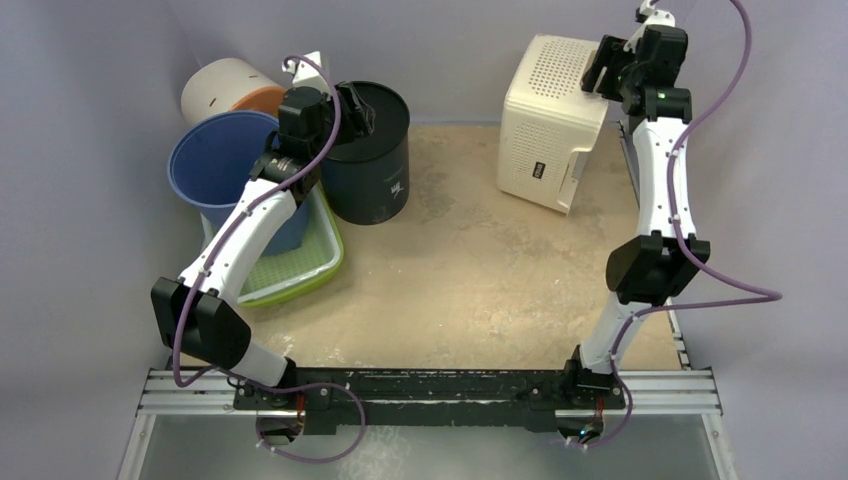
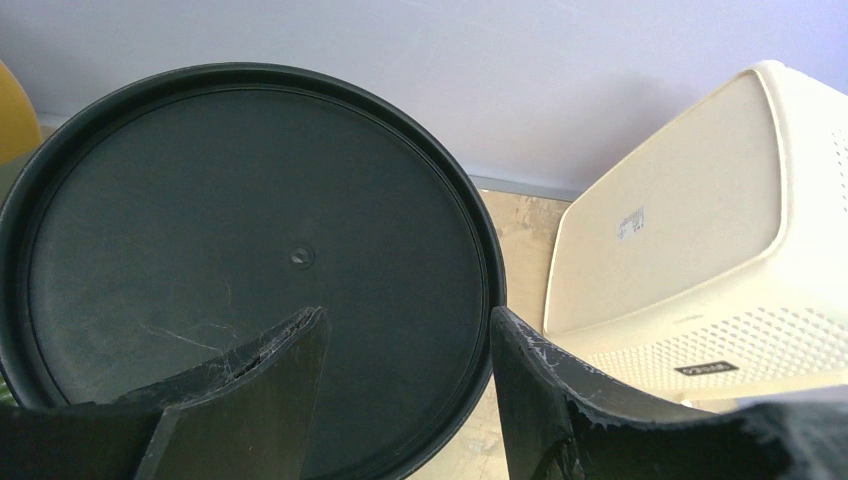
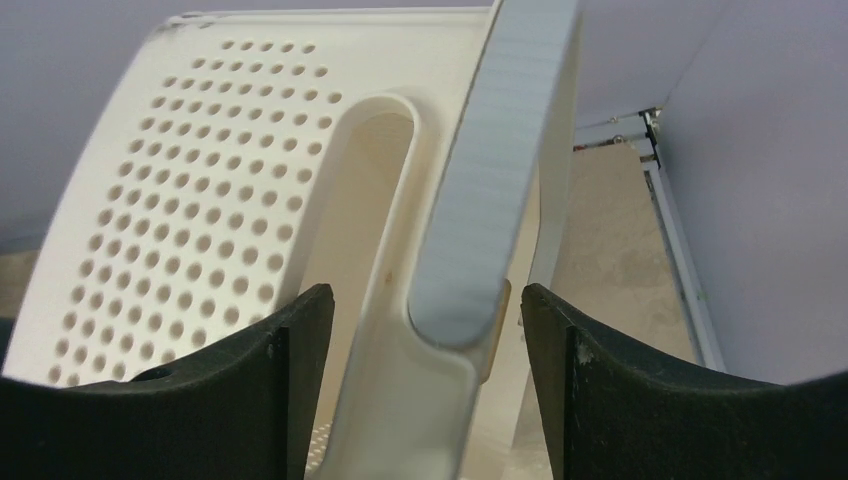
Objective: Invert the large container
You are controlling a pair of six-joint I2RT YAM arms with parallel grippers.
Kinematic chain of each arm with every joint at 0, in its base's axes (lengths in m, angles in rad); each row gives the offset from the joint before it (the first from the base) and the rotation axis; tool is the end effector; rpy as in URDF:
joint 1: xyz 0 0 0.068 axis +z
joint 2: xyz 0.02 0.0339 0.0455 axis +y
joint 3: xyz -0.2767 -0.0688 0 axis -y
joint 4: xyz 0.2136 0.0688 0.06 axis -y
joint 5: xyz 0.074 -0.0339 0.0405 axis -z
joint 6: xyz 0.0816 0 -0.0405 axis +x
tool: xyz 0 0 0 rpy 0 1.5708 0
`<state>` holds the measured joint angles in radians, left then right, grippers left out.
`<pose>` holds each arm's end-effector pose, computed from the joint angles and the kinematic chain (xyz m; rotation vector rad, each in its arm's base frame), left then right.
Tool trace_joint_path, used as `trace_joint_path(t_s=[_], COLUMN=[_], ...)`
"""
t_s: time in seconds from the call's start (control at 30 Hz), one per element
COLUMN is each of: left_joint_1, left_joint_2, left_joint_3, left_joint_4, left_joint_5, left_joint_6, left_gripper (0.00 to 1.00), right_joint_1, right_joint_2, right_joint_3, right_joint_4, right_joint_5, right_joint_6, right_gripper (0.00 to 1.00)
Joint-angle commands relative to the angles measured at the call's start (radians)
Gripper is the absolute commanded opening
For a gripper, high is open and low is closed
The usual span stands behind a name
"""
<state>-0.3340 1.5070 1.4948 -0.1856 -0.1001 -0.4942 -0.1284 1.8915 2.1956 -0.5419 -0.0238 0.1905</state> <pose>0.3511 -0.1132 0.4165 -0.2170 1.7828 -0.5094 0.4408 -0.0550 0.4606 0.2705 1.7887 0.0657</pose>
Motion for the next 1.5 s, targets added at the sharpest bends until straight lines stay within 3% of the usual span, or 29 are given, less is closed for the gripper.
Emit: trace_joint_path(t_s=[0.0, 0.23, 0.4, 0.63, 1.13, 1.47], left_joint_1=[0.008, 0.008, 0.009, 0.016, 0.06, 0.068], left_joint_2=[-0.016, 0.001, 0.016, 0.023, 0.038, 0.076], left_joint_3=[0.019, 0.026, 0.044, 0.058, 0.038, 0.036], left_joint_4=[0.057, 0.066, 0.062, 0.043, 0.049, 0.055], left_joint_5=[0.008, 0.018, 0.03, 0.031, 0.041, 0.045], left_joint_6=[-0.011, -0.02, -0.013, 0.006, 0.007, -0.003], left_gripper=[0.59, 0.59, 0.59, 0.59, 0.59, 0.59], right_joint_1=[-0.004, -0.024, -0.084, -0.163, -0.215, -0.218], right_joint_2=[0.012, -0.064, -0.093, -0.007, 0.136, 0.227], right_joint_3=[-0.092, -0.22, -0.289, -0.312, -0.591, -0.592], right_joint_4=[-0.17, -0.151, -0.12, -0.098, -0.023, -0.002], right_joint_5=[0.125, 0.263, 0.294, 0.294, 0.272, 0.245], right_joint_6=[-0.061, -0.077, -0.068, -0.052, -0.052, -0.066], right_gripper=[0.7, 0.64, 0.52, 0.31, 0.29, 0.28])
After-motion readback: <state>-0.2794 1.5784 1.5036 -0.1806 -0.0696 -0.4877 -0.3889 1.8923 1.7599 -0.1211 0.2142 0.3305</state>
